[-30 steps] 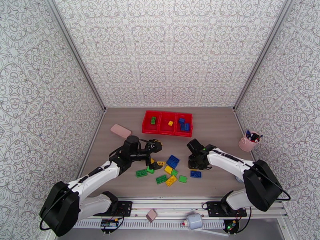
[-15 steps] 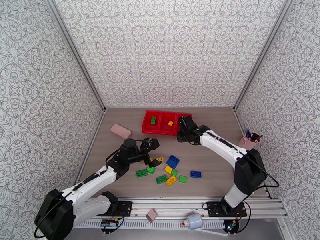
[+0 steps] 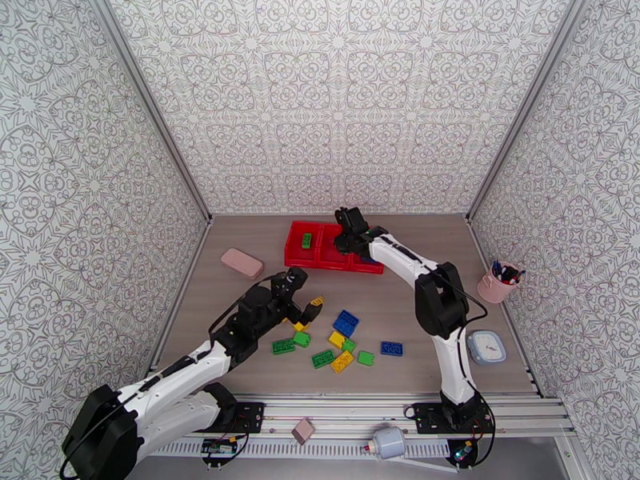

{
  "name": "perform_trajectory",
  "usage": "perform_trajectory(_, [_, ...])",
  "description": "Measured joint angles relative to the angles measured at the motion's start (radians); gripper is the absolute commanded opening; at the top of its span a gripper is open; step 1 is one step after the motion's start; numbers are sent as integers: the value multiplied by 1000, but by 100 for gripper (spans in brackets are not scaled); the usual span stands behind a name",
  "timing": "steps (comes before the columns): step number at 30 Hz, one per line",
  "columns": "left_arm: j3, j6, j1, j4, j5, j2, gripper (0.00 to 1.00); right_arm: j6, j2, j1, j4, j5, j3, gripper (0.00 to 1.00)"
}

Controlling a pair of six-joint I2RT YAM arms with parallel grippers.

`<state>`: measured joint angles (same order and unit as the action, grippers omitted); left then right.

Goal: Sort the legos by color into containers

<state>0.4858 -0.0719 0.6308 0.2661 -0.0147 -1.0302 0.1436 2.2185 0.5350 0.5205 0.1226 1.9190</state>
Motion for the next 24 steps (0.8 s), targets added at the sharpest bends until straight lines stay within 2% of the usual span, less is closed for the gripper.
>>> perform_trajectory(4, [3,55,2,-11,59,-10,100,-19,95,-11,3,-4,117,29])
perform_trajectory(6, [3,82,3,-15,86,-11,100,-26,128,-14,10,-4,148,32])
perform_trajectory(12, [22,174,9,-55,209,-11,100,-46,132,-14,-2,-36,142,65])
perform_trajectory(15, [42,240,16,-92,293,-11,100,-56,88,-14,-35,-84,72,75])
perform_trajectory(19, [109,414,16,-247,413,-13,100,-75,-29,-14,-101,-140,-77,84])
perform_trajectory(24, [179,653,10,-402,480,-33,97,-108,-223,-14,-224,-206,-294,91])
